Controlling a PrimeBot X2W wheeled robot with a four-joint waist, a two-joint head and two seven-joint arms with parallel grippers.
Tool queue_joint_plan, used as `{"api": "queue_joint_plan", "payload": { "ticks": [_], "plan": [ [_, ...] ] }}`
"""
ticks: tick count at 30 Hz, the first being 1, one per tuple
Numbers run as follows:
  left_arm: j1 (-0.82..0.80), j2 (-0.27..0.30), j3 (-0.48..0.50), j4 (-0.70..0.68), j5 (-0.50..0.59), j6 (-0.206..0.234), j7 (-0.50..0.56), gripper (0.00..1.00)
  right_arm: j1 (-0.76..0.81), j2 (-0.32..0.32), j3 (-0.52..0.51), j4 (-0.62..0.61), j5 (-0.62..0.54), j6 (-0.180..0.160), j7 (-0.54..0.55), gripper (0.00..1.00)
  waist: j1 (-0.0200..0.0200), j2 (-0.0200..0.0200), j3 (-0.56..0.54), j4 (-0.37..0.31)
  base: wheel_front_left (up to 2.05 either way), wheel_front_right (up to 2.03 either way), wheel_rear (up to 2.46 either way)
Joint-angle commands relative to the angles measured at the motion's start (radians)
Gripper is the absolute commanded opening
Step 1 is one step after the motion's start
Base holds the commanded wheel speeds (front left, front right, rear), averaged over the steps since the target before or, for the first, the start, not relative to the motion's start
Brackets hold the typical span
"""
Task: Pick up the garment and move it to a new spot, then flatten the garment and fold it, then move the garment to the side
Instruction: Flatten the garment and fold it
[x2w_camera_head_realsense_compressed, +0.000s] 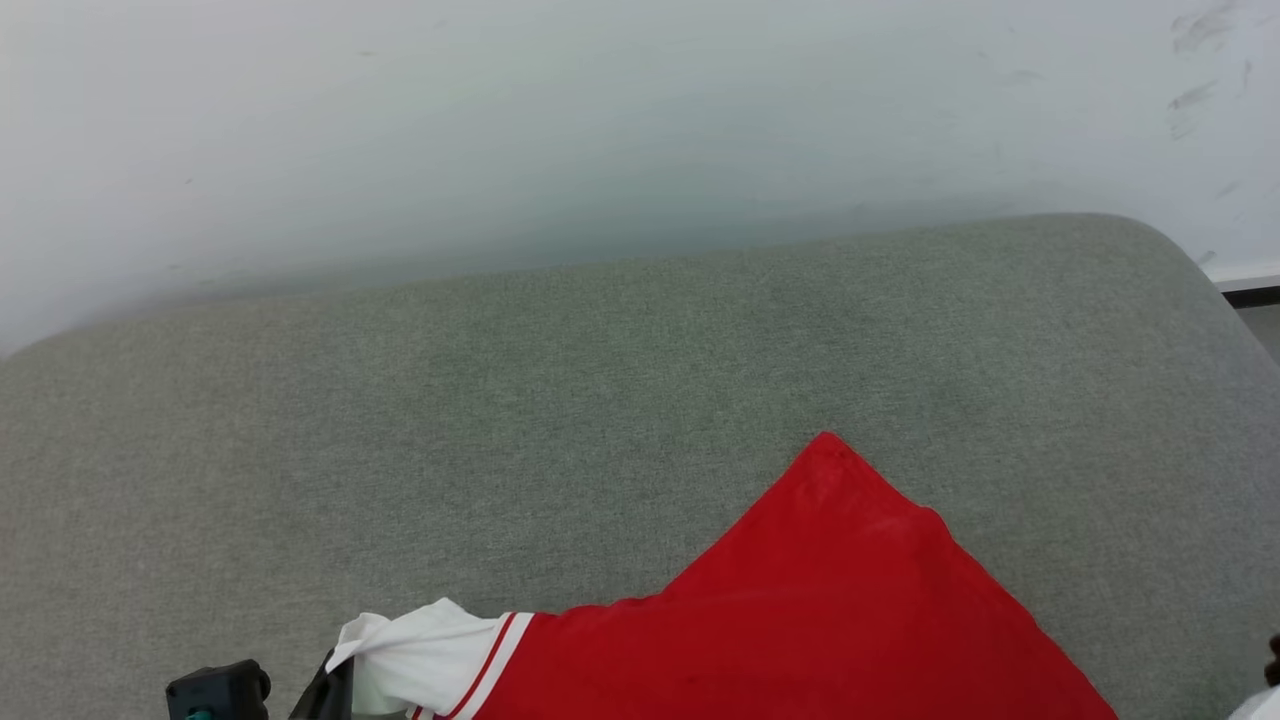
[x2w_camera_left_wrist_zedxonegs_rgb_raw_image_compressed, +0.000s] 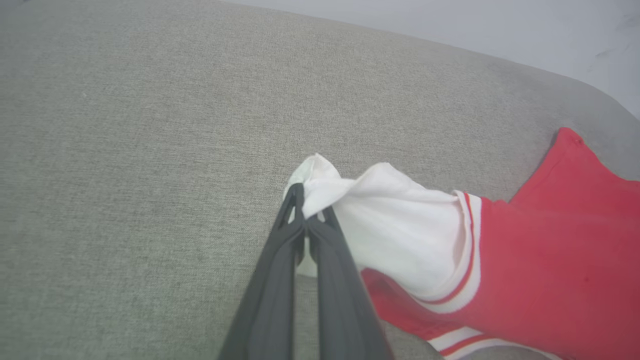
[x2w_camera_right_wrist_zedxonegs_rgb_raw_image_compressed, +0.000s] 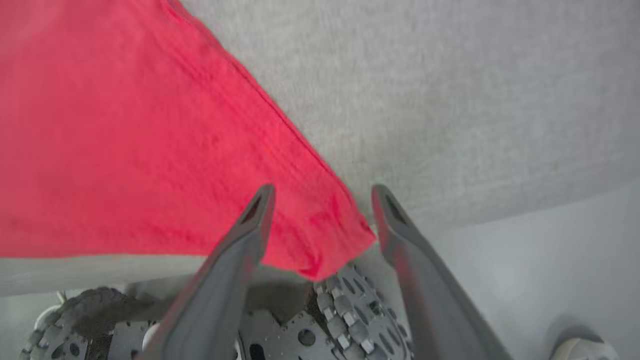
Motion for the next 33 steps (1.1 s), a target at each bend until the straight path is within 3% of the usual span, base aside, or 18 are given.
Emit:
{"api": "queue_joint_plan", "payload": {
  "ticks": [1,7,11,16,26,33],
  "plan": [
    [0.003,0.007,0.005,-0.004,-0.002,0.004,0.001,0.00,-0.027,0.003,-0.001,-0.016,0.004,0.000,-0.039,1.00,0.0004,0.0000,0.004,0.000,0.00,0.00,0.00],
    [-0.017,0.007,0.009,-0.035,0.005,0.015,-0.004,0.00,-0.170,0.014,0.019,-0.014,-0.011,0.000,-0.341,1.00,0.0004,0.0000,0.049,0.001,0.00,0.00,0.00],
    [-0.039,-0.005,-0.001,-0.054,0.014,0.012,-0.013,0.00,-0.312,0.004,0.076,0.054,0.001,0.000,-0.404,1.00,0.0004,0.0000,0.086,0.014,0.00,0.00,0.00],
    [-0.081,-0.010,-0.015,-0.070,0.031,0.006,-0.018,0.00,-0.503,0.000,0.194,0.158,0.024,0.000,-0.308,1.00,0.0004,0.0000,0.141,0.034,0.00,0.00,0.00],
    [-0.202,-0.032,-0.056,-0.082,0.062,-0.033,-0.023,0.00,-0.791,0.025,0.292,0.332,0.002,0.000,0.129,1.00,0.0004,0.0000,0.266,0.118,0.00,0.00,0.00],
    [-0.263,-0.060,-0.076,-0.059,0.075,-0.046,-0.040,0.00,-0.855,0.066,0.374,0.371,-0.011,0.000,0.226,1.00,0.0004,0.0000,0.336,0.149,0.00,0.00,0.00]
  ]
}}
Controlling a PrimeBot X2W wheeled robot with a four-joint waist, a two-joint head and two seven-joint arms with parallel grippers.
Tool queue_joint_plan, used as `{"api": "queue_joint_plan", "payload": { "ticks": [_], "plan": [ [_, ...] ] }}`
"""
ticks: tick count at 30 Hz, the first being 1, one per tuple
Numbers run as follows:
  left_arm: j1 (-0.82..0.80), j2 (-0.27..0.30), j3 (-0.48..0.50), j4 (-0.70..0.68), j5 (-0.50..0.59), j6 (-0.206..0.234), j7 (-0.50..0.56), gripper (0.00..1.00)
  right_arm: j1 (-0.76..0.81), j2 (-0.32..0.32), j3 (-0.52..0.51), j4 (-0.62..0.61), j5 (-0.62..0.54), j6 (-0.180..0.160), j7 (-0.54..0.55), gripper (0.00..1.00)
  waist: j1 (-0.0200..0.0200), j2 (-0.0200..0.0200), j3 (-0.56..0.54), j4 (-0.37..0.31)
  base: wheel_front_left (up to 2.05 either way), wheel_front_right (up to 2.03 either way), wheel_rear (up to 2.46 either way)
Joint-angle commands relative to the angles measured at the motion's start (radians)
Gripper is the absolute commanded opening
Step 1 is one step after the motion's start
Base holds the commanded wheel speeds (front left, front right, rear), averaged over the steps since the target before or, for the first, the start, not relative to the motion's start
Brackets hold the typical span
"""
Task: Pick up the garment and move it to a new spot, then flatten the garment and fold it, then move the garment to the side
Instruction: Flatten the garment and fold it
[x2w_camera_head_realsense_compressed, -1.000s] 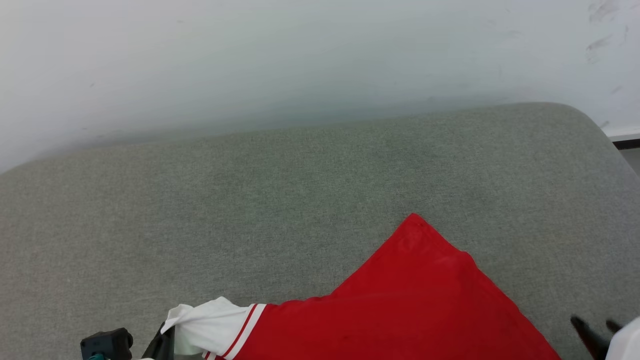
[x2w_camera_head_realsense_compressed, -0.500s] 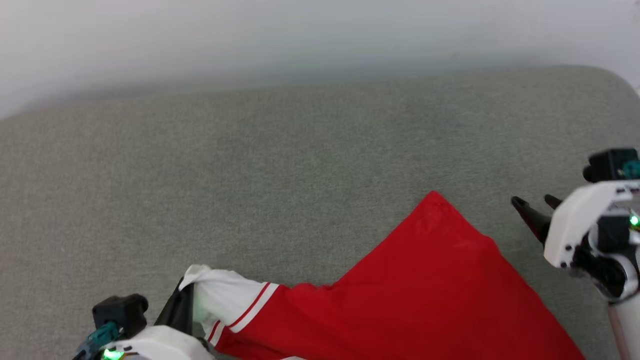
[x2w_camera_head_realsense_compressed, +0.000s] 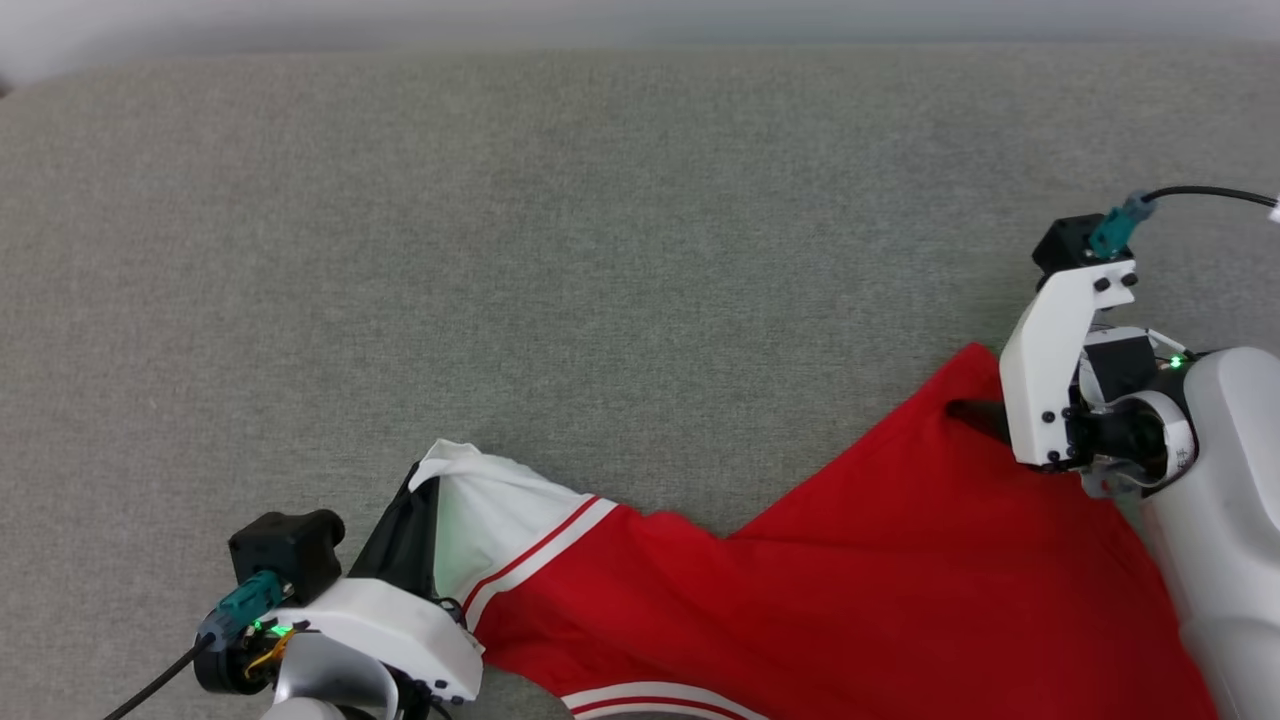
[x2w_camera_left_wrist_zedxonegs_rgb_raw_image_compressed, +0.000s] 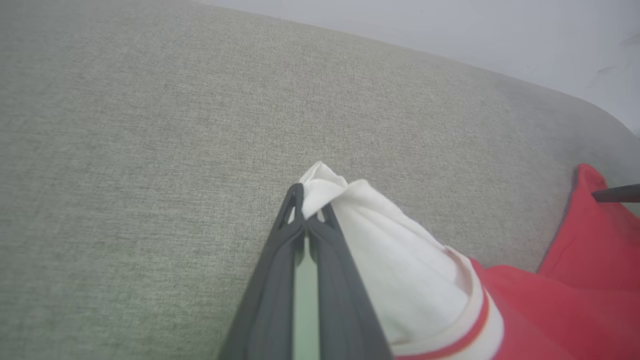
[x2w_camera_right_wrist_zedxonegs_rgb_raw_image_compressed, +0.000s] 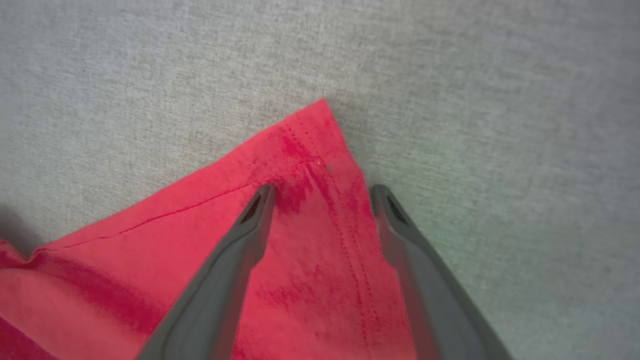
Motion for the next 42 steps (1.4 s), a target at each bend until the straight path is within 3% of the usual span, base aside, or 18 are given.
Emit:
{"api": "queue_joint_plan", "payload": {
  "ticks": [1,4,5,6,7,15,22,28,33,42],
  "plan": [
    [-0.021,-0.008,-0.002,0.006,0.006,-0.005,-0.008,0.00,-0.017,0.002,0.017,0.014,0.010,0.000,0.009,1.00,-0.0002,-0.0001,0.025,0.018,0.00,0.00,0.00],
    [-0.036,-0.013,-0.011,0.021,0.009,-0.011,-0.010,0.00,-0.009,0.003,0.051,0.056,0.022,0.000,0.034,0.99,-0.0002,-0.0001,0.032,0.027,0.00,0.00,0.00],
    [-0.042,-0.015,-0.012,0.026,0.009,-0.014,-0.012,0.00,-0.008,-0.001,0.061,0.069,0.026,0.000,0.040,0.47,-0.0002,-0.0001,0.033,0.031,0.00,0.00,0.00],
    [-0.047,-0.016,-0.013,0.029,0.011,-0.015,-0.017,0.00,-0.007,-0.001,0.067,0.081,0.033,0.000,0.049,0.11,-0.0002,-0.0001,0.033,0.033,0.00,0.00,0.00],
    [-0.050,-0.018,-0.014,0.034,0.012,-0.016,-0.019,0.00,-0.005,-0.001,0.072,0.094,0.036,0.000,0.060,0.00,-0.0002,-0.0001,0.032,0.035,0.00,0.00,0.00],
    [-0.067,-0.020,-0.018,0.056,0.010,-0.030,-0.030,0.00,-0.023,-0.028,0.101,0.115,0.058,0.000,0.057,0.00,-0.0002,-0.0001,0.020,0.040,0.00,0.00,0.00],
    [-0.162,0.034,-0.010,0.046,0.038,-0.061,-0.008,0.00,-0.097,-0.106,0.093,0.015,0.077,0.000,-0.052,0.00,-0.0002,-0.0001,-0.049,0.044,0.00,0.00,0.00],
    [-0.398,0.071,-0.001,0.048,0.069,-0.117,0.050,0.00,-0.147,-0.165,0.013,-0.075,0.061,0.000,-0.122,0.00,-0.0002,-0.0001,-0.130,0.034,0.00,0.00,0.00],
    [-0.621,0.075,0.021,0.098,0.075,-0.146,0.103,0.00,-0.210,-0.174,-0.048,-0.133,0.023,0.000,-0.154,0.00,-0.0002,-0.0001,-0.178,0.010,0.00,0.00,0.00],
    [-1.022,0.022,0.015,0.398,0.093,-0.229,0.116,0.00,-0.337,-0.176,-0.134,-0.181,-0.045,0.000,-0.178,0.00,-0.0002,-0.0001,-0.149,0.002,0.00,0.00,0.00]
  ]
}}
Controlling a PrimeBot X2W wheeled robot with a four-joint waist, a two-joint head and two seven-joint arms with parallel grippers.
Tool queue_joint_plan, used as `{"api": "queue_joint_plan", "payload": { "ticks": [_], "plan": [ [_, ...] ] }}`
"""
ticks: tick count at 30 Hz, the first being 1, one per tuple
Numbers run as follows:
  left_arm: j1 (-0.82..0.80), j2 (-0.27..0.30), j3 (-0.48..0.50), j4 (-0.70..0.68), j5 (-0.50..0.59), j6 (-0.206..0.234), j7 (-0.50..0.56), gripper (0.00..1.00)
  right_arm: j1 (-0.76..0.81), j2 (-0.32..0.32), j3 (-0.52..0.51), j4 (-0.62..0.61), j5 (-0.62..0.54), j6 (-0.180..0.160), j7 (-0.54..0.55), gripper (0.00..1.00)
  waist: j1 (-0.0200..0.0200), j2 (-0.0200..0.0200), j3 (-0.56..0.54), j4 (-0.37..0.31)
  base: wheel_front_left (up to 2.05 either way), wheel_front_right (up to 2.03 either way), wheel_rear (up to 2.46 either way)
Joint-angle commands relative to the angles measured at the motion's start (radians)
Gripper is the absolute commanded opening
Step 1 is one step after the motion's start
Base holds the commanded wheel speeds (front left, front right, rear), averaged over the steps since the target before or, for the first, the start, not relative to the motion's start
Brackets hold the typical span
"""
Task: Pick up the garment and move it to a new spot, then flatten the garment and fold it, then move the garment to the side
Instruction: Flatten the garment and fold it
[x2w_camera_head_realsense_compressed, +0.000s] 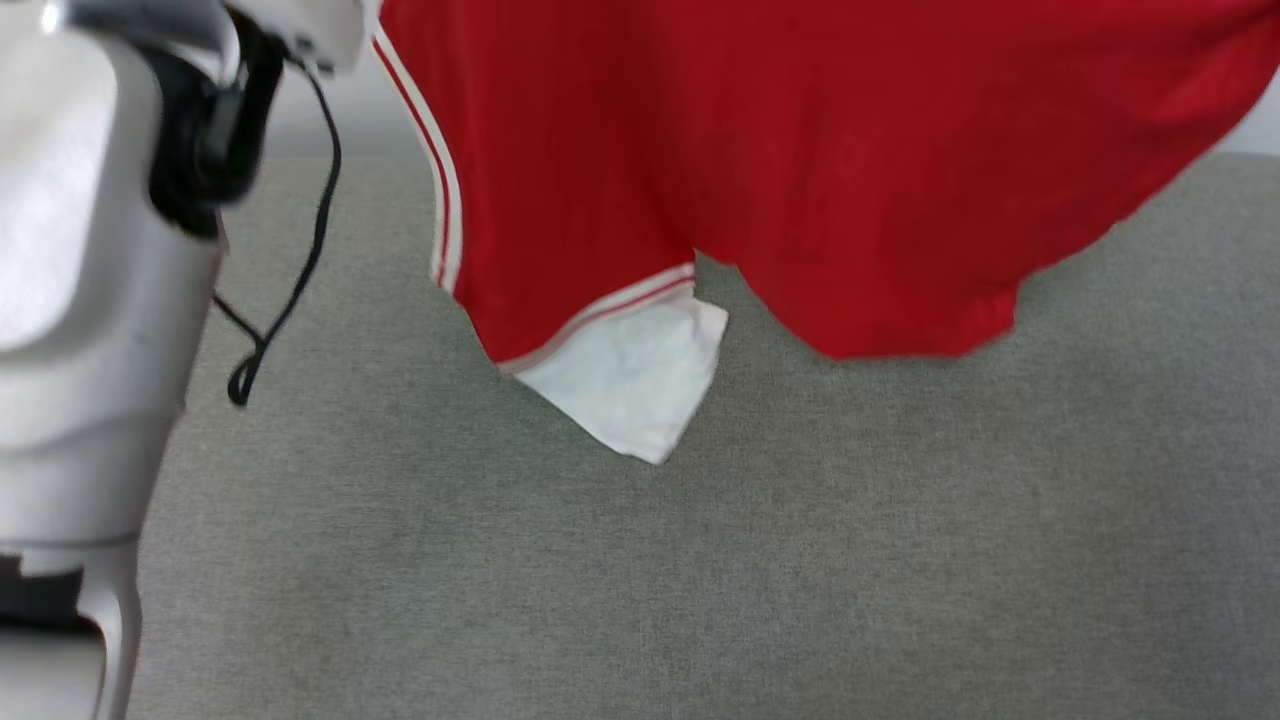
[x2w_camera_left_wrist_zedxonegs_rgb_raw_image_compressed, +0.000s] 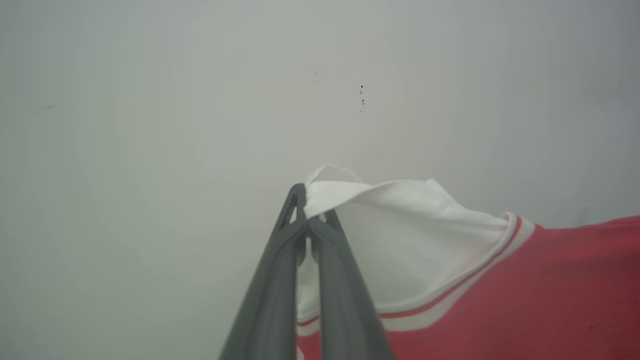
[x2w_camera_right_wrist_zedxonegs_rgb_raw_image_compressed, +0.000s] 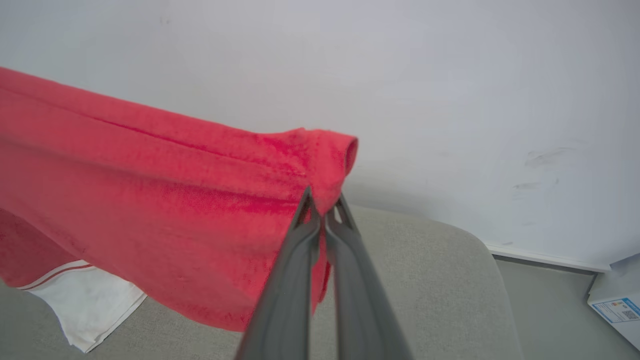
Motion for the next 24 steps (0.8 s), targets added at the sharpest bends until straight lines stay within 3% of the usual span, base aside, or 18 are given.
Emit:
{"api": "queue_joint_plan", "payload": {
  "ticks": [1,6,12,16,24],
  "plan": [
    [-0.071,-0.010,0.005,0.049,0.009,-0.009,-0.011,0.00,-0.041,0.006,-0.005,-0.009,-0.018,-0.001,-0.012,0.00,0.0001,-0.0001,0.028,-0.009,0.00,0.00,0.00],
    [-0.251,-0.017,0.003,0.197,0.045,-0.028,-0.046,0.00,-0.147,0.032,-0.008,-0.008,-0.059,-0.001,-0.052,0.00,0.0001,-0.0001,0.092,-0.035,0.00,0.00,0.00],
    [-0.451,0.008,0.001,0.300,0.091,-0.042,-0.065,0.00,-0.325,0.059,-0.002,0.024,-0.108,-0.001,-0.124,0.00,0.0001,-0.0001,0.244,-0.071,0.00,0.00,0.00],
    [-0.579,0.035,0.006,0.341,0.118,-0.045,-0.073,0.00,-0.449,0.093,0.006,0.036,-0.118,-0.001,-0.202,0.00,0.0001,-0.0001,0.365,-0.098,0.00,0.00,0.00],
    [-0.752,0.051,0.008,0.388,0.150,-0.036,-0.104,0.00,-0.649,0.114,0.046,0.148,-0.135,-0.001,-0.409,0.00,0.0001,-0.0001,0.498,-0.123,0.00,0.00,0.00]
  ]
}}
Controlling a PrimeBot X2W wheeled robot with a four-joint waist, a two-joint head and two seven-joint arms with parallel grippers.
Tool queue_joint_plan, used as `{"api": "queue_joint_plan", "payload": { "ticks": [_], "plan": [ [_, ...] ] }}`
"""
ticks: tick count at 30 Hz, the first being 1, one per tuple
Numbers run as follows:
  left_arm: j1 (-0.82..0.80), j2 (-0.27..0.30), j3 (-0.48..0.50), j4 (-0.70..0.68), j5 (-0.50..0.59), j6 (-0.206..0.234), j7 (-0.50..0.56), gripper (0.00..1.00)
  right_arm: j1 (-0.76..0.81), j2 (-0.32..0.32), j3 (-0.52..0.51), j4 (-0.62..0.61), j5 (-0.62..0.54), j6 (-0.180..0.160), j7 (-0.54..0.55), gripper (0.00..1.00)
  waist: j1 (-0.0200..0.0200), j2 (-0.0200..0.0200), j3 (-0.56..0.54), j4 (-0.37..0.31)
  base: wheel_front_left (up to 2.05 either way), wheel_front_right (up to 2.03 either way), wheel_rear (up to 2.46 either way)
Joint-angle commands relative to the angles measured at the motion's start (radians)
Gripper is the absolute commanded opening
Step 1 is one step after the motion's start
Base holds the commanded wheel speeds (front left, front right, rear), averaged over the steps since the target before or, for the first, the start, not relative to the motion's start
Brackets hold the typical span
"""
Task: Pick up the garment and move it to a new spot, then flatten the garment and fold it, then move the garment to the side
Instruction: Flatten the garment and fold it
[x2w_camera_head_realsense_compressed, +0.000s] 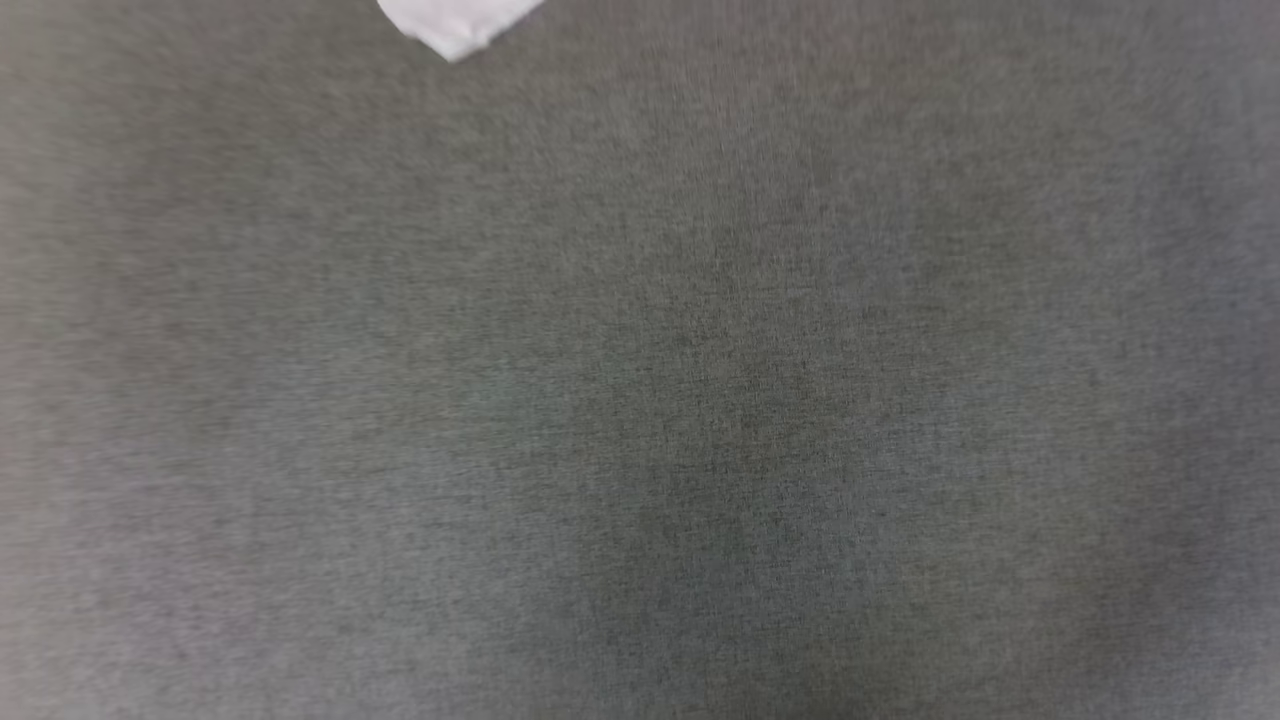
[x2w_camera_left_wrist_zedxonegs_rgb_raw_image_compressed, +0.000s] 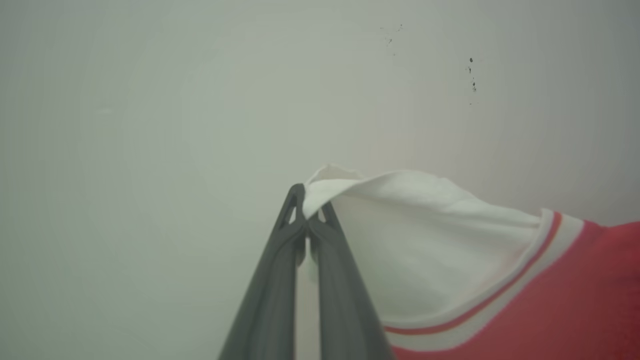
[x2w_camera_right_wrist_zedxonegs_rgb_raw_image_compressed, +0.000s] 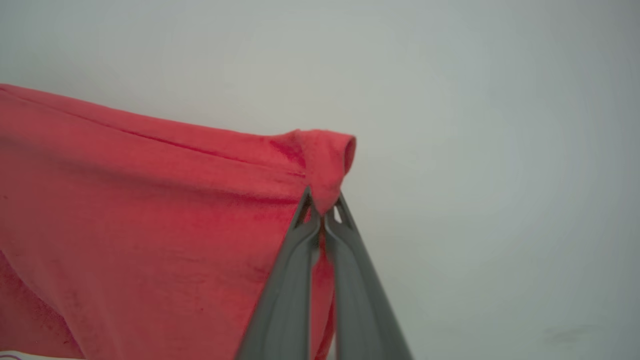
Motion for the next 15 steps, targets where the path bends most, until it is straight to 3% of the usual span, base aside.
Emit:
{"api": "queue_joint_plan", "payload": {
  "ticks": [1,9,15],
  "plan": [
    [-0.028,0.004,0.003,0.008,0.002,0.008,-0.006,0.00,-0.043,0.004,0.017,0.037,-0.006,0.000,-0.051,0.00,-0.0002,0.0000,0.075,-0.025,0.00,0.00,0.00],
    [-0.027,-0.001,0.008,-0.011,-0.006,0.039,-0.011,0.00,-0.147,-0.003,0.116,0.185,0.053,-0.001,-0.180,0.00,-0.0002,0.0000,0.152,-0.029,0.00,0.00,0.00],
    [0.032,-0.011,0.008,-0.001,-0.026,0.043,-0.022,0.00,-0.135,-0.008,0.208,0.286,0.125,-0.001,-0.237,0.00,-0.0002,0.0000,0.189,-0.024,0.00,0.00,0.00]
  ]
}}
